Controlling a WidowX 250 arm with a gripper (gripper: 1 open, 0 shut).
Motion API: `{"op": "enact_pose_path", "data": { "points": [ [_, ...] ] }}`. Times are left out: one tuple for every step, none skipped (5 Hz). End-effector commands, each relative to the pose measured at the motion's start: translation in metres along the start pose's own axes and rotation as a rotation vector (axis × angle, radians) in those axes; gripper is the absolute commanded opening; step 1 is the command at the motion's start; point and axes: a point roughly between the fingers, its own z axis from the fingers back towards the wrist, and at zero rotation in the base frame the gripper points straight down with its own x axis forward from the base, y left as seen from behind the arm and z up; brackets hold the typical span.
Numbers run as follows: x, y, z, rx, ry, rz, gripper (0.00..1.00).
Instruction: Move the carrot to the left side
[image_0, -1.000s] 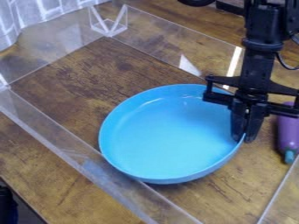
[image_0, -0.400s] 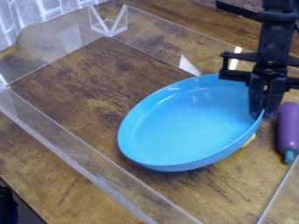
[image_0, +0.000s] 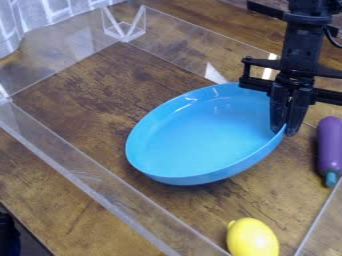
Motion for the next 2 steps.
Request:
{"op": "enact_pose_path", "data": {
  "points": [
    [0.002,-0.001,0.034,-0.038,-0.064,-0.042,0.00],
    [0.003,0.010,0.035,-0.056,-0.068,0.008,0.00]
  ]
}}
